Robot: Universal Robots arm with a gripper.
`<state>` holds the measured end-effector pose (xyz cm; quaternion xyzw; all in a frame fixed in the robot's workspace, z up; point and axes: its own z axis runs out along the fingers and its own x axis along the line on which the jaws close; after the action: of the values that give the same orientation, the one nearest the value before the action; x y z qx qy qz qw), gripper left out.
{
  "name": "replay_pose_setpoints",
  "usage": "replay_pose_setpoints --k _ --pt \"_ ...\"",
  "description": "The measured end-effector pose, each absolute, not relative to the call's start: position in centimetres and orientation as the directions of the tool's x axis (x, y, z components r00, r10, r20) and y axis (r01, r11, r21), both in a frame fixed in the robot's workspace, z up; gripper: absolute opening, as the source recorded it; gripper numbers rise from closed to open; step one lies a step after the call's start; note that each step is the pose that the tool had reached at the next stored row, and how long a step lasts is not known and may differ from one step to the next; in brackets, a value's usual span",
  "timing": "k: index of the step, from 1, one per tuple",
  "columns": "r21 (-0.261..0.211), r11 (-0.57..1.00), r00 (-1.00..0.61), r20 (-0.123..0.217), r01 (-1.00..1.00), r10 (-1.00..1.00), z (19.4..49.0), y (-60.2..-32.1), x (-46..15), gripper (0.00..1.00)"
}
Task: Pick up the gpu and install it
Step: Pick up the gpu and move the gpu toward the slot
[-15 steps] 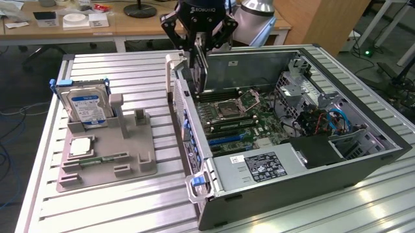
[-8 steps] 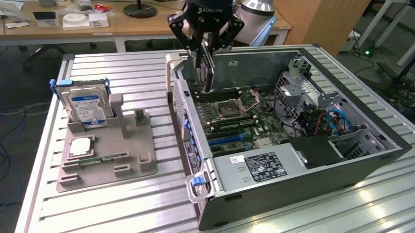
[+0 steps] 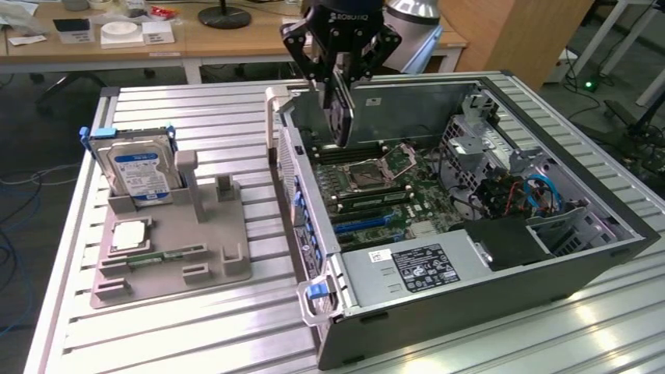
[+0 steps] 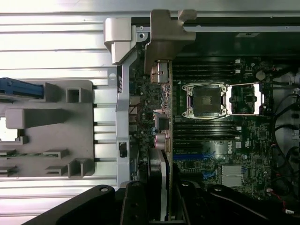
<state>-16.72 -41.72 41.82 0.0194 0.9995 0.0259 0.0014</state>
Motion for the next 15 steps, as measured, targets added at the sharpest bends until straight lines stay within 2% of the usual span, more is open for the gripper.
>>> replay_pose_setpoints --k 15 --pt "0.052 0.998 -0.999 -0.002 0.039 0.039 41.7 -41.7 -12.7 0.28"
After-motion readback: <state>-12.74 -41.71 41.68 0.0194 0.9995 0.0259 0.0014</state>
